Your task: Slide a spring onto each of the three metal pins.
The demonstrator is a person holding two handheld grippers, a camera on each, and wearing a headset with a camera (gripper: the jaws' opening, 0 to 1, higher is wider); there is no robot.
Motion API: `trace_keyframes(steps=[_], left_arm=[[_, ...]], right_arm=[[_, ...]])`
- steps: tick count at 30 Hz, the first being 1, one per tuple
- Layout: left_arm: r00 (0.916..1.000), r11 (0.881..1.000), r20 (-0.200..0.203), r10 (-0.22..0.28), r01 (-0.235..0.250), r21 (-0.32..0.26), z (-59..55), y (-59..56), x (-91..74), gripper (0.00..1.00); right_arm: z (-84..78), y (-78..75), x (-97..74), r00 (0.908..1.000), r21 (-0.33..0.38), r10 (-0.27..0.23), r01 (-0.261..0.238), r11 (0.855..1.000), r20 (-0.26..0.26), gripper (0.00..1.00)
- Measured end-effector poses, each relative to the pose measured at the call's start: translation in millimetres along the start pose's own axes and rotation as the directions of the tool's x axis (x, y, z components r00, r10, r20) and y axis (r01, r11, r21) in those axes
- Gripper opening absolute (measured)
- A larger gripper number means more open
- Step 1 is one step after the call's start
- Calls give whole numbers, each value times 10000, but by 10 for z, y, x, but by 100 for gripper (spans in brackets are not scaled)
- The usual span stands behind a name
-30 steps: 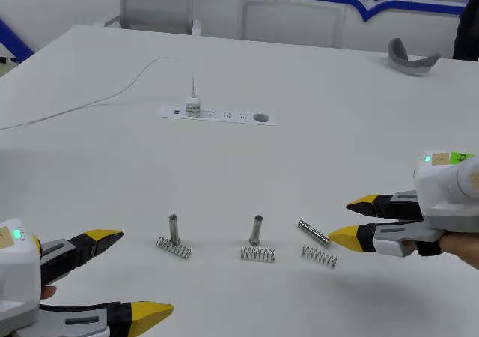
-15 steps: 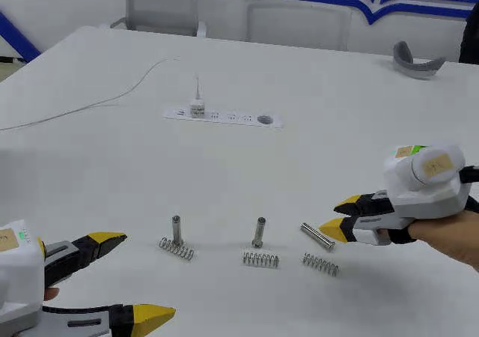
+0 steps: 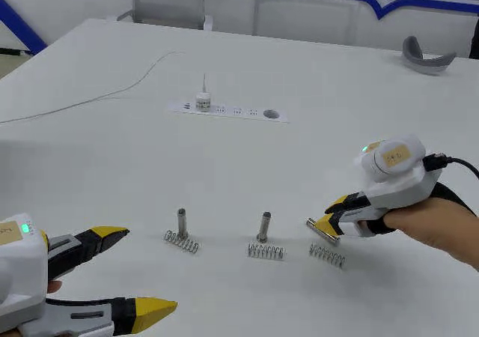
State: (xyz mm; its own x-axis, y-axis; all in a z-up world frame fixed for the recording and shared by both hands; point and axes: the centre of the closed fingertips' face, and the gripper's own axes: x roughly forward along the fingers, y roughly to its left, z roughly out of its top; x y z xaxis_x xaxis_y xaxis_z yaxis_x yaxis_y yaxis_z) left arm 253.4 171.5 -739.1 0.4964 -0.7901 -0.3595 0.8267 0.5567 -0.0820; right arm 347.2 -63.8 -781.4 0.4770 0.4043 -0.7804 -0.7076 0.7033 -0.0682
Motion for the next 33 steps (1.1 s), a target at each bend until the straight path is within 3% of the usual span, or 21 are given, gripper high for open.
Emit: trace_keyframes(steps=[11, 33], left_arm=[[10000, 10000, -33, -4, 4, -33, -17, -3, 15, 79], [9999, 9998, -23, 117, -117, -151, -45, 31, -4, 78]], right_arm=[[-14, 5, 157, 9983, 82, 103, -98, 9999, -575, 15], [-74, 12, 264, 9885, 63, 468, -463, 9989, -1441, 11]])
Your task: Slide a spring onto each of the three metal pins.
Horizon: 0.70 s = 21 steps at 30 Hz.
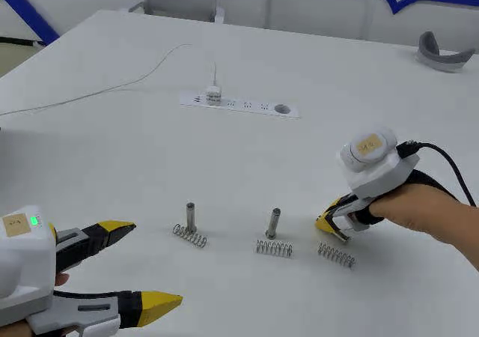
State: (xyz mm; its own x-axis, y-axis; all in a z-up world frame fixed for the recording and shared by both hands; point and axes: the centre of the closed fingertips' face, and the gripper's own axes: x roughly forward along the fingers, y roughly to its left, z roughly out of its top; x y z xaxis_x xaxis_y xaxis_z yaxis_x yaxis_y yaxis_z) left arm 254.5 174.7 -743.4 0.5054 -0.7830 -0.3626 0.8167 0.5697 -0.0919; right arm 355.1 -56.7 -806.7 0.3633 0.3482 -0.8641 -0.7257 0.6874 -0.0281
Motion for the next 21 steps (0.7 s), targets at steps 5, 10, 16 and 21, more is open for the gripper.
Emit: trace_keyframes(steps=[5, 10, 16, 21], left_arm=[[10000, 10000, -21, -28, 28, 5, -1, -4, 2, 78], [10000, 10000, 8, -20, 20, 15, 14, 7, 2, 78], [10000, 10000, -2, -31, 31, 14, 16, 14, 2, 78], [10000, 10000, -6, -32, 32, 23, 22, 12, -3, 78]], right_arm=[[-2, 0, 8, 9997, -81, 100, -102, 9999, -206, 10], [-10, 2, 15, 9985, 168, 177, -169, 9997, -509, 10], [-9, -2, 26, 9940, 355, 245, -208, 9992, -1069, 10], [-12, 4, 30, 9878, 295, 257, -214, 9993, -1536, 10]])
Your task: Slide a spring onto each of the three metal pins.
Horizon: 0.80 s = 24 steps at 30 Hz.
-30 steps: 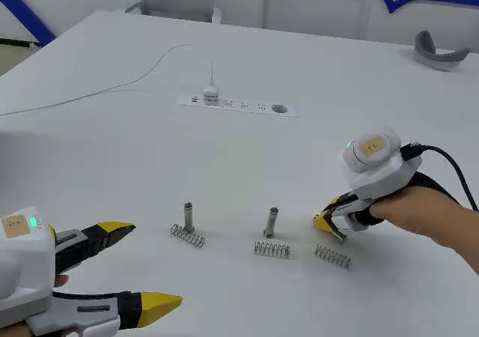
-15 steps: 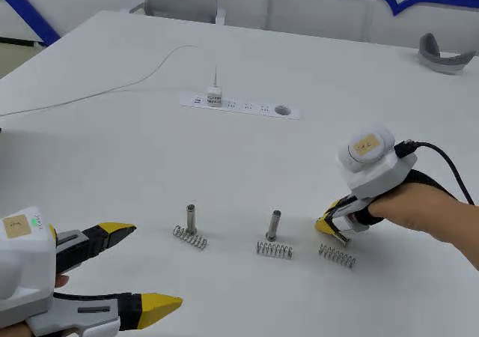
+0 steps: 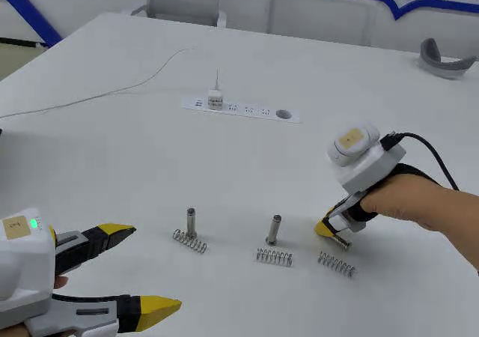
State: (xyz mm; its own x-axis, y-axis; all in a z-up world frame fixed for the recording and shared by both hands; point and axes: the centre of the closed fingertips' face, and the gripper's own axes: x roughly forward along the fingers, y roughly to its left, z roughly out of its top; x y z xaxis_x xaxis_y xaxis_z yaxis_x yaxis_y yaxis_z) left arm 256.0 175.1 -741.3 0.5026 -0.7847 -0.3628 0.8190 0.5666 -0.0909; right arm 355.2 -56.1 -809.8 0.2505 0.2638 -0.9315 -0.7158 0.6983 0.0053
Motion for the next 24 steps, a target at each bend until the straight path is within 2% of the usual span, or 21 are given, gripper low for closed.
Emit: trace_keyframes(steps=[7, 11, 24], left_arm=[[10000, 10000, -33, 14, -14, -4, -9, 2, -9, 78], [10000, 10000, -28, 20, -20, -4, -7, 5, -2, 78], [9999, 10000, 154, 22, -23, 64, 59, -28, 28, 77]], right_arm=[[-10, 10, -4, 9992, -234, -65, 56, 9997, -398, 10], [-10, 9, -11, 9987, -241, -238, 228, 9995, -459, 10], [-51, 31, -95, 9972, 256, -662, 653, 9975, 357, 8]])
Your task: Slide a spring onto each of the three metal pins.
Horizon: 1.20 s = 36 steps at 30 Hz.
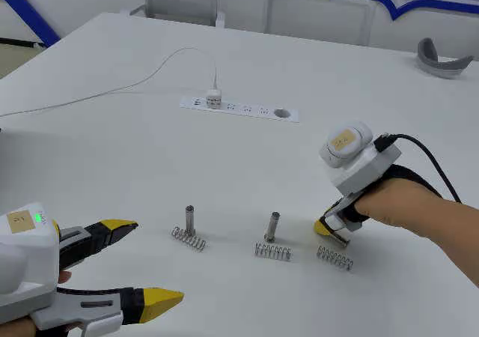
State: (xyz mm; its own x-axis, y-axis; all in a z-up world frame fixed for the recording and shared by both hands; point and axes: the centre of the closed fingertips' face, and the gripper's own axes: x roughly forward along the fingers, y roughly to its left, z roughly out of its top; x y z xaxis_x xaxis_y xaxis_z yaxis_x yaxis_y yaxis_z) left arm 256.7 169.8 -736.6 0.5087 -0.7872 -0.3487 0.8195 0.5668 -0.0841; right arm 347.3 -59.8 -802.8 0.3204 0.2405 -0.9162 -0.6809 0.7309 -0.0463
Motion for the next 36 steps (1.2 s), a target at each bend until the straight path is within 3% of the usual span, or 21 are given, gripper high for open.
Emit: trace_keyframes(steps=[12, 36], left_arm=[[10000, 9997, 37, -81, 80, 212, 47, -1, 3, 77], [9998, 9992, 83, -153, 150, 380, 118, -12, -13, 77]], right_arm=[[10, -15, -271, 9963, 242, -358, 340, 9991, 780, 9], [-85, -54, -491, 9799, 1202, -859, 647, 9906, 1803, 9]])
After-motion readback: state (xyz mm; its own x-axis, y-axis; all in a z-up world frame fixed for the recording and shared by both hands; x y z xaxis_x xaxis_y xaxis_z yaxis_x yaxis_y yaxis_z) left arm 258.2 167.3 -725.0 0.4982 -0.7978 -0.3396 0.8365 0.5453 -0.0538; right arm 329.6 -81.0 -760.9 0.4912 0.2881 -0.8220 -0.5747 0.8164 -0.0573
